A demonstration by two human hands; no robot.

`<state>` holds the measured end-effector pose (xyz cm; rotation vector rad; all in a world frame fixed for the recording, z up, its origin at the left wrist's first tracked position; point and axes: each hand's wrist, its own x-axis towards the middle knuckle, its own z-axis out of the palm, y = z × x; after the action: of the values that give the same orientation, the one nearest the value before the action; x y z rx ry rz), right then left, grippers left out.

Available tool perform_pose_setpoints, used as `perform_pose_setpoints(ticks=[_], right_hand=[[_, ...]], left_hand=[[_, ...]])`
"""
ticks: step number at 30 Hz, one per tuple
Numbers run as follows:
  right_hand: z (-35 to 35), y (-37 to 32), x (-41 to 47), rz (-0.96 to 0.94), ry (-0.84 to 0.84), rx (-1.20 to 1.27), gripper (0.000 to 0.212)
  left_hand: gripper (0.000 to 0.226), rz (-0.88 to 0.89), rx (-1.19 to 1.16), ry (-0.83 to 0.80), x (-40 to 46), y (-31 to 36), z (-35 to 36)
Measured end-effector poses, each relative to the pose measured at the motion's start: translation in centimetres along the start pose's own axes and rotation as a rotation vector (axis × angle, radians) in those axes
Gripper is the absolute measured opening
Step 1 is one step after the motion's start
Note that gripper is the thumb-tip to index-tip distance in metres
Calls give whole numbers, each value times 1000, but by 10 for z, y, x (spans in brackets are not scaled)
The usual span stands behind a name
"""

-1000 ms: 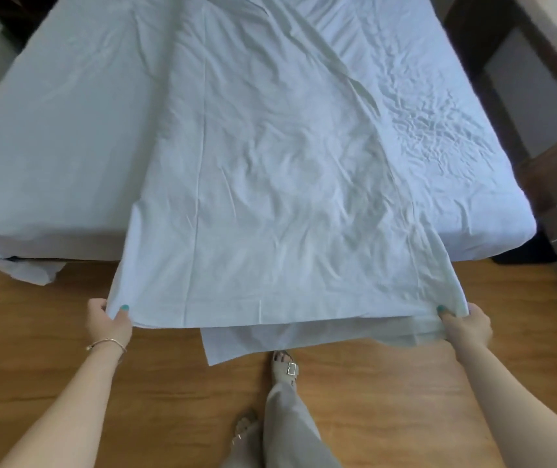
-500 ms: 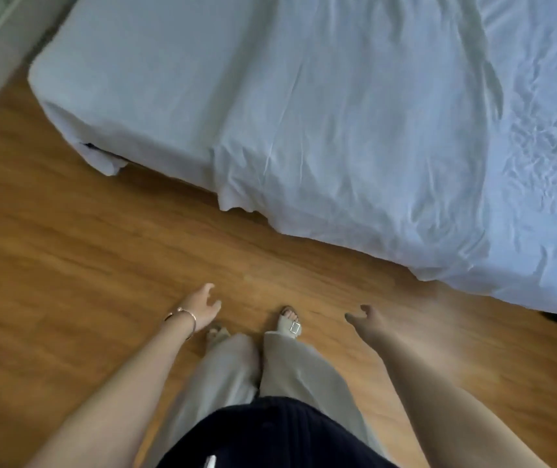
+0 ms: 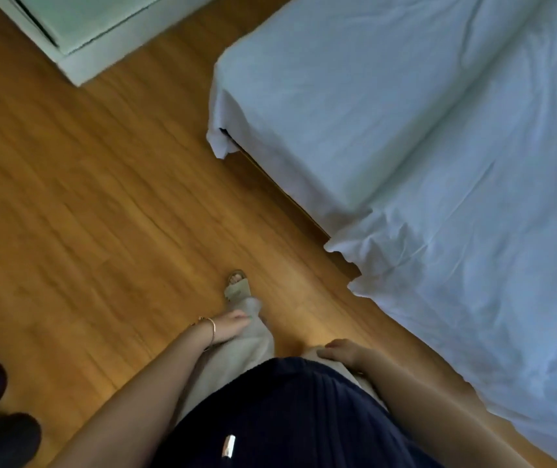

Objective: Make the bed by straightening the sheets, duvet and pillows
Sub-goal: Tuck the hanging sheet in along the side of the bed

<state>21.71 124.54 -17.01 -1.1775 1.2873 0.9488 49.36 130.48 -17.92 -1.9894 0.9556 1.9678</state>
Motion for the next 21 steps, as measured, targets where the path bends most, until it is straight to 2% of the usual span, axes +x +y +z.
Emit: perform_pose_setpoints(ticks=[4,9,14,16,18,19,21], right_hand=[[-50,-104,7,-47,73,-13,55],[-99,-254,13,-172,91,-254,70],[-124,-383,50,-222,41,-571,68],[-144,-437,63,-266,12,-641,66],[-168,-498,75,-312,-15,-658,68],[-181,-531,78,-322,-43,-661,66],[-204,-598,75,-306,-101,-660,47]], left_hand=[[19,109,-44,-6,-8,-5,-62],[13,125,-246,136,-3,-26,-137],[24,55,-313,138,17,-40,-226],[35,41,-348,129,25,-45,-271],[32,28,-386,133,26,-51,-323],[31,6,-405,145,23,-52,-352],[32,-55,-447,220,18,-56,-410]])
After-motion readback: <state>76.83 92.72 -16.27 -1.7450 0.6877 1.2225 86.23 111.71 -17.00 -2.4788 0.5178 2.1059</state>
